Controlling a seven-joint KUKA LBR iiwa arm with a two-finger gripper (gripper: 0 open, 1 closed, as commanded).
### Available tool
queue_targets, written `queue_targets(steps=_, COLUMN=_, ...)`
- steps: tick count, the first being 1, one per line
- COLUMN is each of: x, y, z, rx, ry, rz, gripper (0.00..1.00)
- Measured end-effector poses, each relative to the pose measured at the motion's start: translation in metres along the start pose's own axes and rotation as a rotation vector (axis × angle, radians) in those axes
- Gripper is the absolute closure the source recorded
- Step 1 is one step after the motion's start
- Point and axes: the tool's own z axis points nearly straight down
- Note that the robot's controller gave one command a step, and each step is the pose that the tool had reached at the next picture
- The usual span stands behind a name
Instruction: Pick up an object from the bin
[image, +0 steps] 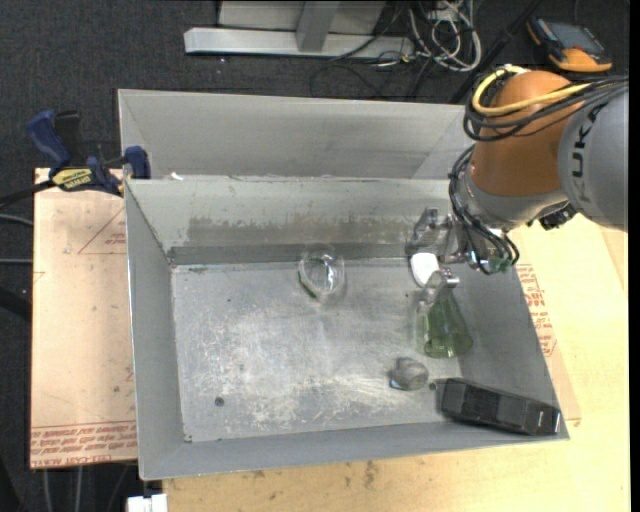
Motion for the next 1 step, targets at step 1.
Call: queue_targets(steps=1, x=-0.0015, y=0.0001, z=-0.0049, rx=0.001, ry=-0.008, rz=-0.001, gripper=0.00)
